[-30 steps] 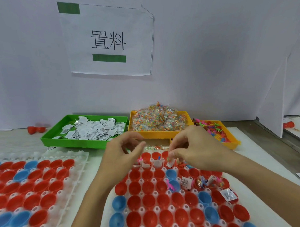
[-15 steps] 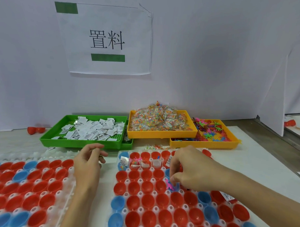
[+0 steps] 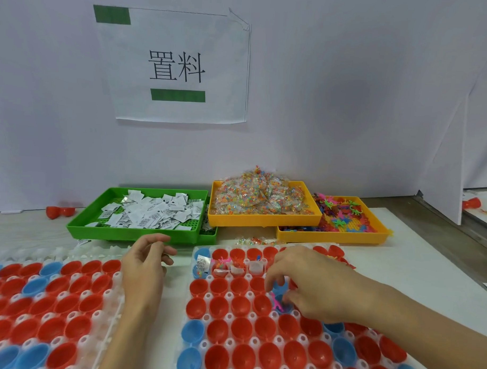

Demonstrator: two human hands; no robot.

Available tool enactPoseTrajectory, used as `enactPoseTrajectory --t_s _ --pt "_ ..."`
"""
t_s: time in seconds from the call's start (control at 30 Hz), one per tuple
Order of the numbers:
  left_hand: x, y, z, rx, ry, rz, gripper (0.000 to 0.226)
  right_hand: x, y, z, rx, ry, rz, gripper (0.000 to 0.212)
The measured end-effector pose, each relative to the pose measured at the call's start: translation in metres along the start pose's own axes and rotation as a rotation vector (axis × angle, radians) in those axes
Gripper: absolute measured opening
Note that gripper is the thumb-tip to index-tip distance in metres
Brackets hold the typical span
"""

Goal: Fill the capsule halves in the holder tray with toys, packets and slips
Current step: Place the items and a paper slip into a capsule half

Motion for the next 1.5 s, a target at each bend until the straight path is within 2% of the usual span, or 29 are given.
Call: enactPoseTrajectory --t_s 0.13,0.23,0.37,0.6,0.9,1.27,1.4,1.5 --pt "0.000 0.001 -0.001 0.006 -0.002 -0.004 0.024 0.000 -0.001 -0.001 -0.029 0.056 0.008 0.021" --pt "0.000 0.000 -0.001 0.006 -0.003 -0.007 0.025 0.000 -0.001 -0.002 -0.060 0.066 0.023 0.027" --pt "0.000 0.001 -0.001 0.004 -0.001 -0.011 0.025 0.000 -0.001 -0.004 -0.075 0.032 0.013 0.026" --pt "0.002 0.000 -0.002 0.006 -0.001 -0.013 0.026 -0.002 0.006 -0.002 0.042 -0.052 -0.059 0.022" --pt "0.002 0.001 -0.003 0.002 0.000 -0.021 0.026 -0.004 0.013 -0.002 0.009 -0.110 -0.115 0.027" --pt "0.001 0.001 -0.001 0.000 0.008 -0.023 0.025 -0.005 0.016 -0.006 -0.012 -0.107 -0.138 0.032" --pt "-0.001 0.000 0.000 0.004 0.012 -0.018 0.025 0.005 0.029 -0.012 -0.033 -0.071 -0.090 0.031" --pt "-0.001 0.000 0.000 0.008 0.012 -0.018 0.026 0.038 0.039 -0.020 0.016 -0.020 0.046 0.026"
Point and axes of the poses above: each hand's wrist, its own x-axis towards the middle knuckle, its own y-axis out of the back of the hand, z = x × y, the point moved 4 cm from there along x, towards the middle knuckle, and after that the axes turned 13 degrees about y, right-handed, at the moved point
